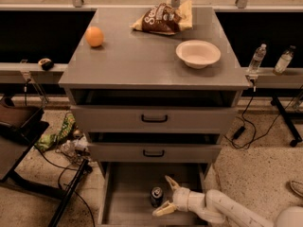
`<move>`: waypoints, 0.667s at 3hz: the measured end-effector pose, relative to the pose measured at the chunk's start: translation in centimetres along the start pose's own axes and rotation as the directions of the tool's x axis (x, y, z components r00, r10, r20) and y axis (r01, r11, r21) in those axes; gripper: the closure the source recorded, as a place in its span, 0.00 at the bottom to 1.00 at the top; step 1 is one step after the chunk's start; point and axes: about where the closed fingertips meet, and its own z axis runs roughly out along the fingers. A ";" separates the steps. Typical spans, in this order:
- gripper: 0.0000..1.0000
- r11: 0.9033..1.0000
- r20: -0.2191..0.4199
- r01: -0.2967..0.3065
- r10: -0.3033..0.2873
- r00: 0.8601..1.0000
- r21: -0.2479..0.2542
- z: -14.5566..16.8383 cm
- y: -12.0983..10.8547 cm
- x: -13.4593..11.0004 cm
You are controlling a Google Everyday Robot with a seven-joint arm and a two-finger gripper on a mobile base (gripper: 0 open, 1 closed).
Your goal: Pick pepsi can from bottom drawer and place on counter
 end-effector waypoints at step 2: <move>0.00 0.999 -0.054 -0.002 0.000 0.999 -0.048 2.6 0.3 4.1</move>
Offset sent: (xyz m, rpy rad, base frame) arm 0.0015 0.0158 -0.0723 -0.0823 0.0434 0.0735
